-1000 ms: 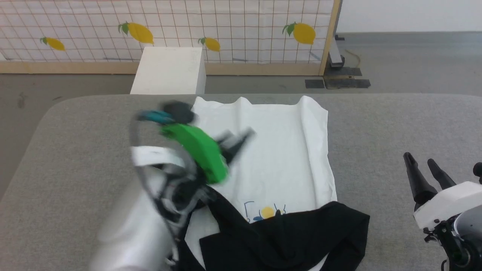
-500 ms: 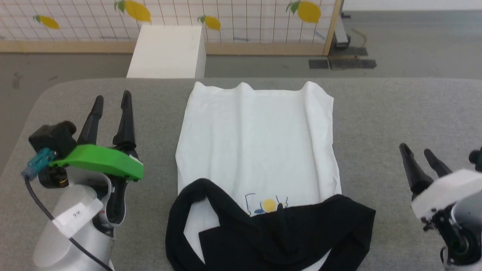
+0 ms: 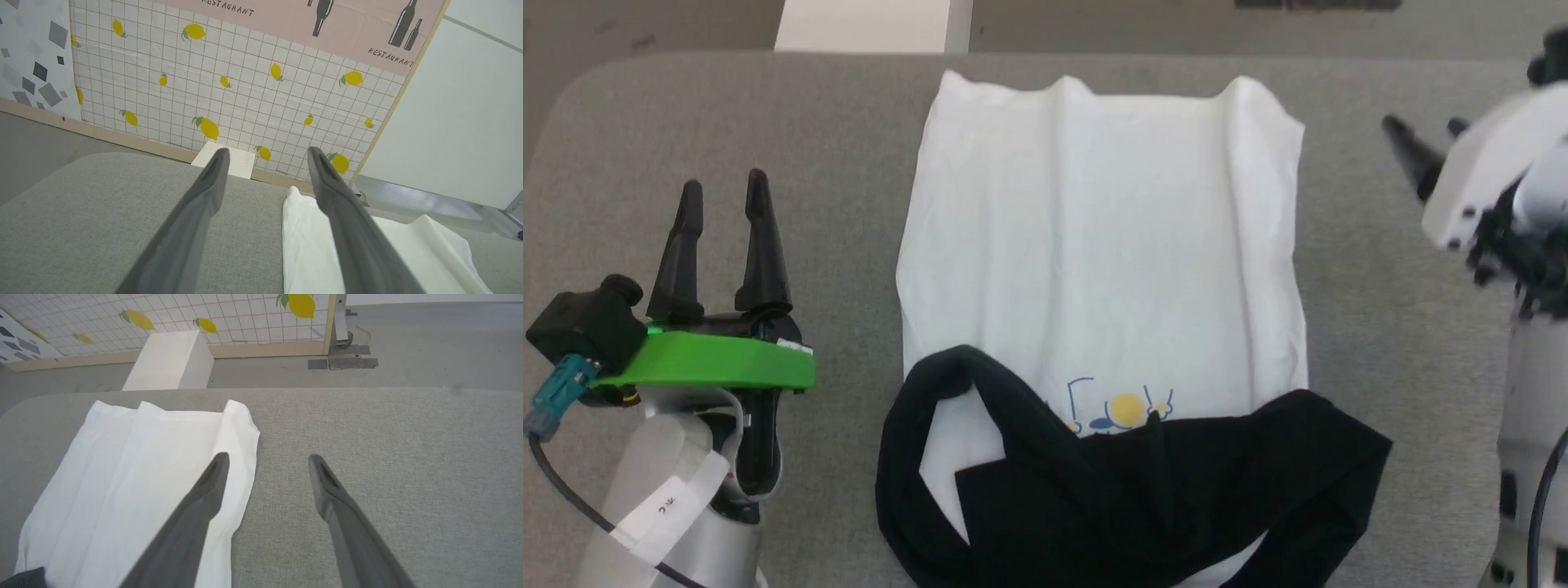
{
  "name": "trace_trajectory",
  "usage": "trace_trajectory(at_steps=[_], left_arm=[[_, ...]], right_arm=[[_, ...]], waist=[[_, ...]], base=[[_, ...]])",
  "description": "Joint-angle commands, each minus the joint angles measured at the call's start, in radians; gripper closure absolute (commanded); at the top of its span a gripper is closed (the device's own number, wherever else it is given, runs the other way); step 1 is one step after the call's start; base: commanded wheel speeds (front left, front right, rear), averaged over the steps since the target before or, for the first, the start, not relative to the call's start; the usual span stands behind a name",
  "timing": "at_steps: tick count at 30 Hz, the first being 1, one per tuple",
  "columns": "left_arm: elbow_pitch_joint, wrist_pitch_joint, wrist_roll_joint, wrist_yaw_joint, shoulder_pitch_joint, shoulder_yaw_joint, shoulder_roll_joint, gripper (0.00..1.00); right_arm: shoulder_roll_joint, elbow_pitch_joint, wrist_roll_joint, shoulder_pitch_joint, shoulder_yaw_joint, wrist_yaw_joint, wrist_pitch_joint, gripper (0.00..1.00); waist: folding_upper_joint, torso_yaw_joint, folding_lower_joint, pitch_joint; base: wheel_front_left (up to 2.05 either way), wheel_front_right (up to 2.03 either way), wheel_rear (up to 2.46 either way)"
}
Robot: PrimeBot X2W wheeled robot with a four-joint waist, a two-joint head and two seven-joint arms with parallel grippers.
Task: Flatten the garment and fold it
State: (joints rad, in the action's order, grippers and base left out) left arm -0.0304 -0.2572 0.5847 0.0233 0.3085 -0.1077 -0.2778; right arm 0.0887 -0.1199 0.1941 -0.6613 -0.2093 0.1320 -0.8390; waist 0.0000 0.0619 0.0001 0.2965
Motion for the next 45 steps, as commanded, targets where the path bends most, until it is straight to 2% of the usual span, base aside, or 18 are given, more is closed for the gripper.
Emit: trace_trajectory(at_steps=[1, 5, 12, 19, 27, 28, 30, 35, 38, 41, 45], left_arm=[[0.015, -0.004, -0.013, -0.012, 0.005, 0.011, 0.01, 0.0], [0.04, -0.004, -0.012, -0.038, 0.03, 0.029, 0.039, 0.0], [0.053, -0.004, -0.03, -0.077, 0.063, 0.048, 0.076, 0.0], [0.041, -0.004, -0.033, -0.111, 0.085, 0.056, 0.103, 0.0], [0.017, -0.004, -0.041, -0.133, 0.093, 0.067, 0.124, 0.0], [0.01, -0.004, -0.041, -0.135, 0.093, 0.066, 0.124, 0.0], [0.0, -0.004, -0.04, -0.138, 0.096, 0.062, 0.122, 0.0], [-0.02, 0.011, -0.035, -0.144, 0.129, 0.039, 0.094, 0.0], [-0.014, 0.06, -0.009, -0.148, 0.185, 0.022, 0.064, 0.0], [-0.02, 0.15, 0.022, -0.151, 0.27, -0.001, 0.021, 0.0], [-0.066, 0.343, 0.087, -0.152, 0.427, -0.042, -0.038, 0.0]], right_arm=[[0.017, -0.021, -0.035, -0.051, 0.01, -0.001, -0.032, 0.0], [0.039, -0.082, -0.095, -0.163, 0.038, -0.001, -0.107, 0.0], [0.046, -0.178, -0.184, -0.274, 0.077, -0.001, -0.16, 0.0], [0.04, -0.241, -0.242, -0.324, 0.095, -0.001, -0.145, 0.0], [0.044, -0.306, -0.275, -0.326, 0.113, -0.001, -0.178, 0.0], [0.044, -0.31, -0.273, -0.326, 0.111, -0.001, -0.189, 0.71], [0.045, -0.308, -0.269, -0.327, 0.105, -0.001, -0.197, 1.0], [0.051, -0.282, -0.251, -0.337, 0.098, -0.001, -0.185, 1.0], [0.057, -0.258, -0.234, -0.348, 0.101, -0.001, -0.154, 1.0], [0.059, -0.239, -0.216, -0.36, 0.114, -0.001, -0.131, 1.0], [0.058, -0.217, -0.189, -0.371, 0.157, -0.001, -0.113, 1.0]], waist=[[0.0, 0.06, -0.0001, 0.117], [0.0, 0.094, -0.0001, 0.181], [0.0, 0.13, -0.0001, 0.255], [0.0, 0.148, -0.0001, 0.307], [0.0, 0.145, -0.0001, 0.325], [0.0, 0.144, -0.0001, 0.325], [0.0, 0.141, -0.0001, 0.322], [0.0, 0.125, -0.0001, 0.302], [0.0, 0.11, -0.0001, 0.286], [0.0, 0.092, -0.0001, 0.277], [0.0, 0.059, -0.0001, 0.281]], base=[[0.0, 0.0, 0.0], [0.0, 0.0, 0.0], [0.0, 0.0, 0.0], [0.0, 0.0, 0.0], [0.0, 0.0, 0.0], [0.0, 0.0, 0.0], [0.0, 0.0, 0.0], [0.0, 0.0, 0.0], [0.0, 0.0, 0.0], [0.0, 0.0, 0.0], [0.0, 0.0, 0.0]])
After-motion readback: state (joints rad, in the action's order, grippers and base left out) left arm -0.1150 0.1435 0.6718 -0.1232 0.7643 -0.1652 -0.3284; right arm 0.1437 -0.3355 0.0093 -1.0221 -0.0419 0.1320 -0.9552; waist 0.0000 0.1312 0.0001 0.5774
